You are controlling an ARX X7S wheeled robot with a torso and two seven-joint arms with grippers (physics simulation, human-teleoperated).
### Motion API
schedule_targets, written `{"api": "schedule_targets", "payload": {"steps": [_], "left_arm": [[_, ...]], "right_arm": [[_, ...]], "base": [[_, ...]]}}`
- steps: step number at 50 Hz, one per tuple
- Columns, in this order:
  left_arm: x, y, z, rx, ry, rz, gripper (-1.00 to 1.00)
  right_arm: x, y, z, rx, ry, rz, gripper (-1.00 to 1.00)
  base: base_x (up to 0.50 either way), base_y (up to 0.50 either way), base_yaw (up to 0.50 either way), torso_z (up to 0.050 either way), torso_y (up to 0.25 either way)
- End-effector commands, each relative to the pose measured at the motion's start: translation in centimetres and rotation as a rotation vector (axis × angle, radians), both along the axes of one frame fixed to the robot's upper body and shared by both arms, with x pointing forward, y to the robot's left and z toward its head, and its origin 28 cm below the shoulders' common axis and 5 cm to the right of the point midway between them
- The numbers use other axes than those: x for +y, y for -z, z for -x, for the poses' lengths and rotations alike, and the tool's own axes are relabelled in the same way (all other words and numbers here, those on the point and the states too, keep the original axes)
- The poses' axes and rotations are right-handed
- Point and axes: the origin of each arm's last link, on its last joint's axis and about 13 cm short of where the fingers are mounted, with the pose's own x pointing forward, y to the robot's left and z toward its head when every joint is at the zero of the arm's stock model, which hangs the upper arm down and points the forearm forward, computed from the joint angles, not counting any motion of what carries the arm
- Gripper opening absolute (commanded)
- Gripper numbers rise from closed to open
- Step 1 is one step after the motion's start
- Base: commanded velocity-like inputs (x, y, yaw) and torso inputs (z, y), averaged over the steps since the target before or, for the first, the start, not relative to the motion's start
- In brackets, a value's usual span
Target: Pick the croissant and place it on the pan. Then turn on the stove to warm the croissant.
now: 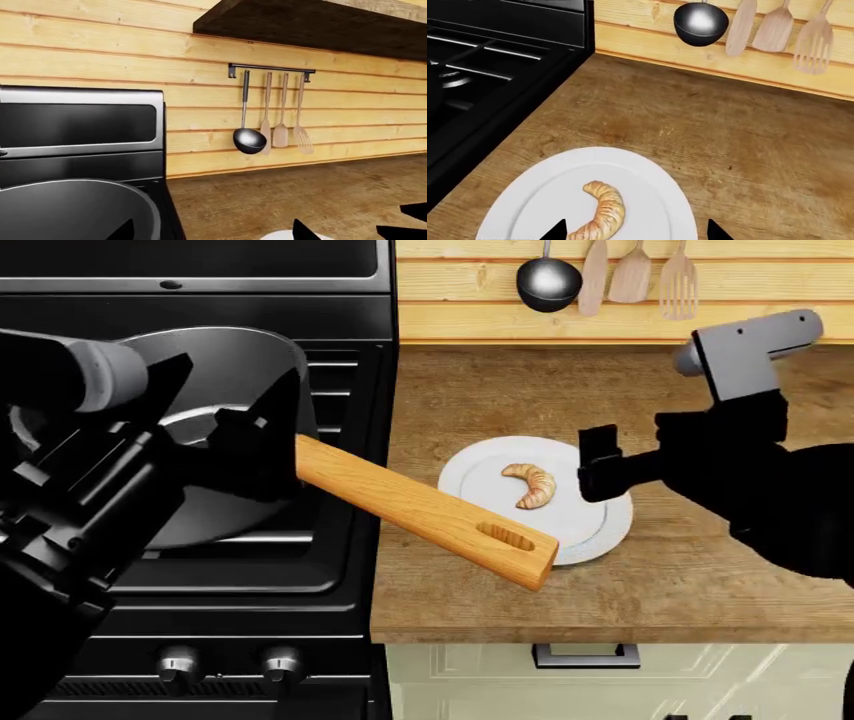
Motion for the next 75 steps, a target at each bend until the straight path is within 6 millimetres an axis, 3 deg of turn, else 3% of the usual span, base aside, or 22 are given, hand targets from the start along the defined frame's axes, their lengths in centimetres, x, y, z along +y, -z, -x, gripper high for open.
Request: {"api": "schedule_targets", "payload": {"steps": [1, 18, 75], "left_arm": [[0.0, -0.1, 0.3, -0.018, 0.005, -0.005, 1.0], [0.0, -0.5, 0.7, -0.036, 0.03, 0.001, 1.0], [0.2, 0.0, 0.1, -0.039, 0.028, -0.009, 1.0]], "right_arm": [[0.2, -1.5, -2.4, 0.092, -0.04, 0.036, 1.0], [1.0, -2.4, -5.0, 0.197, -0.057, 0.027, 1.0], [2.9, 0.2, -10.7, 0.389, -0.087, 0.067, 1.0]], "base": [[0.0, 0.0, 0.0, 0.0, 0.0], [0.0, 0.0, 0.0, 0.0, 0.0], [0.0, 0.0, 0.0, 0.0, 0.0]]}}
